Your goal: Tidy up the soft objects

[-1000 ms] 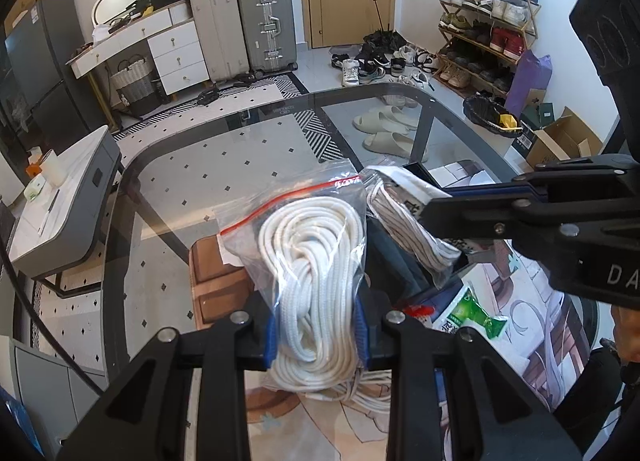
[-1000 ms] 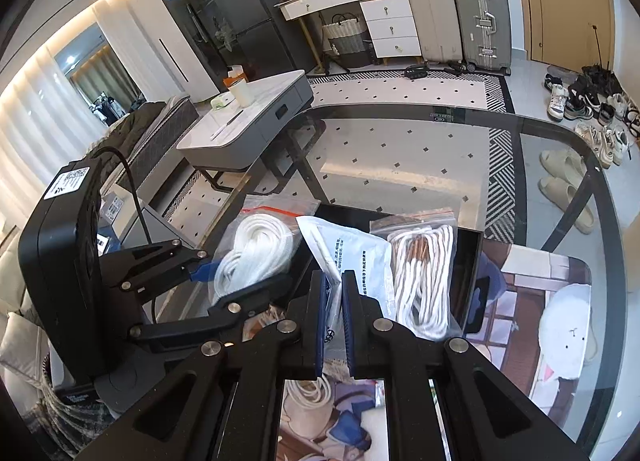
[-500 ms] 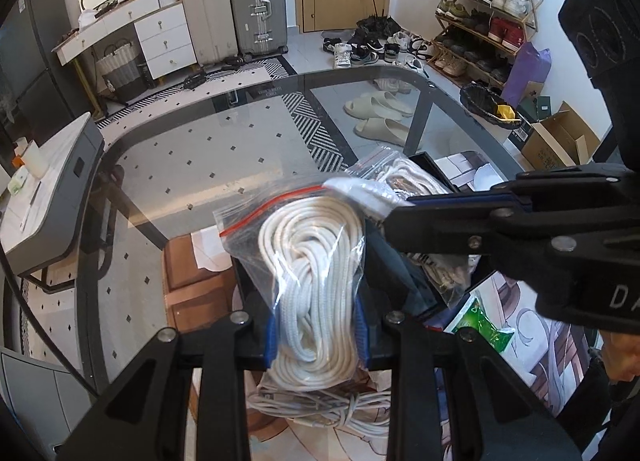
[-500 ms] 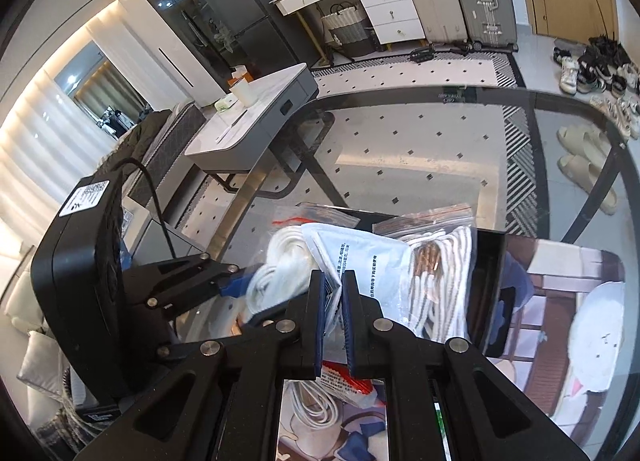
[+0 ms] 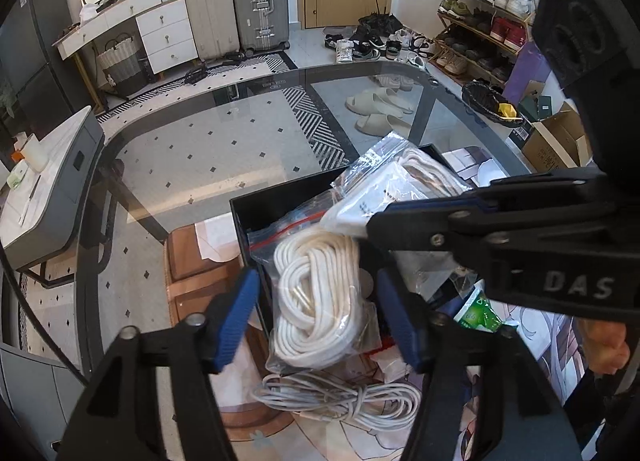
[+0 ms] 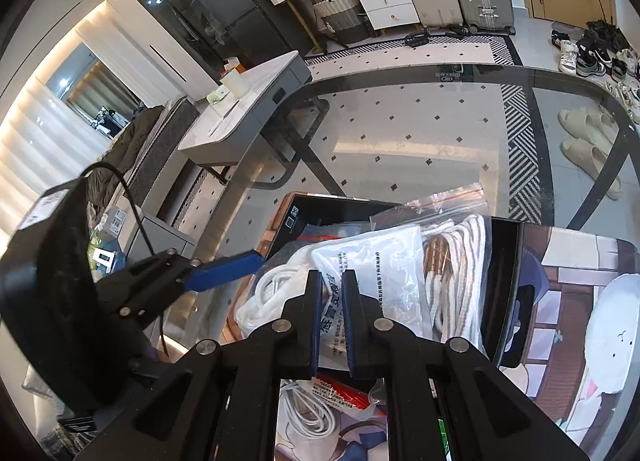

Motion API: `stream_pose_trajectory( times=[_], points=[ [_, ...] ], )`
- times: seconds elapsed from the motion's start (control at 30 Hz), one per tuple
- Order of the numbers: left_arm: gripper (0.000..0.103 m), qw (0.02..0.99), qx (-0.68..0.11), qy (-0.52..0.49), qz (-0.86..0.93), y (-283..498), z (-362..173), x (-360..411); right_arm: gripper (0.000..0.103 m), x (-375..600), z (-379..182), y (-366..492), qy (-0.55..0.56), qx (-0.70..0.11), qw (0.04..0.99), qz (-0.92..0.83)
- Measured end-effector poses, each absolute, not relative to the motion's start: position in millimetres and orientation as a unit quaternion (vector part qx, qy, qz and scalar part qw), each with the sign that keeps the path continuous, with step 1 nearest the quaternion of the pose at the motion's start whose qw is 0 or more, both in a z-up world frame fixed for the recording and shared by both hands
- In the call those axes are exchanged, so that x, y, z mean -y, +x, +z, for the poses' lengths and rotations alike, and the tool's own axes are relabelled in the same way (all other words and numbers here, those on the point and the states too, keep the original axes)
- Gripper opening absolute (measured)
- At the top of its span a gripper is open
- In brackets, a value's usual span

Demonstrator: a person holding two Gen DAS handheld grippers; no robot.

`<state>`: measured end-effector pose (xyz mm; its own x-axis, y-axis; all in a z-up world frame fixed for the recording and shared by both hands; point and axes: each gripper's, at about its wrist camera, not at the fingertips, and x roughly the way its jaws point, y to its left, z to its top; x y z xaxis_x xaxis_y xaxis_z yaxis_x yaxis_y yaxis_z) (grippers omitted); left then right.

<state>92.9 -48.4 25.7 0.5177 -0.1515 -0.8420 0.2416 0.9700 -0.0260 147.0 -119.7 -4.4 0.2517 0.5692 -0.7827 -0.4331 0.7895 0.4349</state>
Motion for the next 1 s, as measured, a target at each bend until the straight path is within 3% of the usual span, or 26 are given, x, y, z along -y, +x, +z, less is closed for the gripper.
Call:
stream_pose_trajectory(
  times=[0.13, 0.2, 0.23, 0.3, 0.4, 1.0],
  points=[
    [0.084, 0.873, -0.471, 0.053, -0.114, 86.1, 28.7, 47.0, 0.023, 118.7, -6.0, 144.9, 0.061, -0.521, 0.791, 0.313],
    [0.088, 0.874, -0.469, 0.052, -0.113, 83.2, 29.4, 45.6, 0.045, 118.7, -2.2, 142.4, 0.06, -0.514, 0.796, 0.314],
    [0.089, 0.874, -0.47, 0.053, -0.112, 82.3, 29.3, 44.9, 0.051, 119.4, -0.8, 140.5, 0.06, -0.51, 0.798, 0.314],
    [0.098, 0.872, -0.473, 0.054, -0.11, 81.0, 28.4, 43.6, 0.07, 123.1, 5.7, 137.4, 0.061, -0.501, 0.805, 0.313],
    [0.1, 0.871, -0.476, 0.052, -0.109, 77.9, 27.3, 42.6, 0.086, 132.8, 12.2, 135.6, 0.063, -0.495, 0.812, 0.304],
    [0.103, 0.87, -0.48, 0.04, -0.107, 57.5, 24.0, 43.7, 0.1, 201.5, 15.8, 113.0, 0.058, -0.49, 0.837, 0.237]
  ],
)
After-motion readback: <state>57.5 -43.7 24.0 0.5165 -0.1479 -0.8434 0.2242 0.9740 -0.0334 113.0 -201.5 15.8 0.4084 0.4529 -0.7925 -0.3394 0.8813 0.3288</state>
